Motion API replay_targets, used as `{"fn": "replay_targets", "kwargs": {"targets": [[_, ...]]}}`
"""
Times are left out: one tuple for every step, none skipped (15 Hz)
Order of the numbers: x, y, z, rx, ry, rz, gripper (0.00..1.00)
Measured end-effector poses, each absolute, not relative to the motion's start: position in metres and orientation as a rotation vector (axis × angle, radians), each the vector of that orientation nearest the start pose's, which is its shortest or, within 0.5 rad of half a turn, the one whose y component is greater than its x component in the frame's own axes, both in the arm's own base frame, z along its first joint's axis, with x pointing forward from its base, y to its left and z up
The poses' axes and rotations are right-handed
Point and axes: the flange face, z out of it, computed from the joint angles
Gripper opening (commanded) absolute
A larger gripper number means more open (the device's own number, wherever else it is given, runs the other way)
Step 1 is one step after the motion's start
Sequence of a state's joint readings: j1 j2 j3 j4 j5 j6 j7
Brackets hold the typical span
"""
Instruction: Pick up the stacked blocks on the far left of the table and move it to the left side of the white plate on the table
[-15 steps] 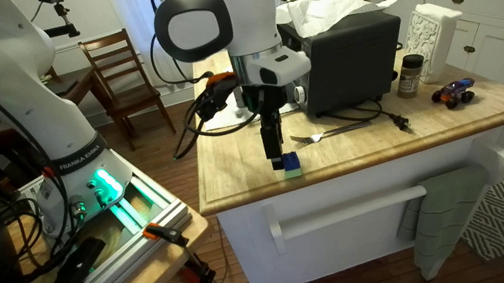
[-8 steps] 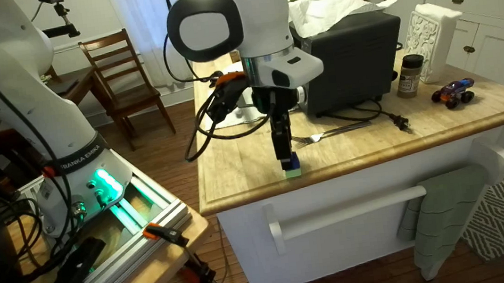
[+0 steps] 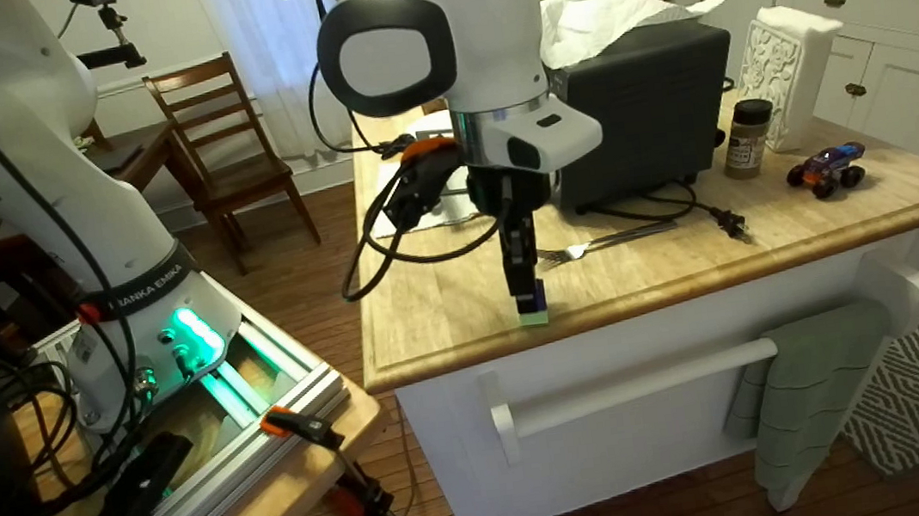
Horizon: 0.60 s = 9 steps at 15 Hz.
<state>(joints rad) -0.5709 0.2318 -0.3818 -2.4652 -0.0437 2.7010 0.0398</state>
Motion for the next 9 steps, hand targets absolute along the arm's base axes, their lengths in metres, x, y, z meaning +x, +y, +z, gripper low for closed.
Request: {"fn": "replay_targets", "kwargs": {"targets": [[0.276,-0.397,0.212,-2.887,1.474,0.056,0.12],[0.276,-0.397,0.212,-2.883,1.475,0.069,0.12],[0.275,-0.398,0.213,-2.877,1.477,0.085,0.12],[0.274,-0.398,0.214,-2.872,1.480,0.098,0.12],[0.272,-0.398,0.216,-2.864,1.483,0.110,0.12],[0.270,-0.399,0.219,-2.855,1.489,0.119,0.12],[0.268,-0.400,0.225,-2.844,1.497,0.119,0.12],[0.266,-0.401,0.232,-2.832,1.505,0.114,0.12],[0.264,-0.401,0.242,-2.822,1.509,0.098,0.12]]}}
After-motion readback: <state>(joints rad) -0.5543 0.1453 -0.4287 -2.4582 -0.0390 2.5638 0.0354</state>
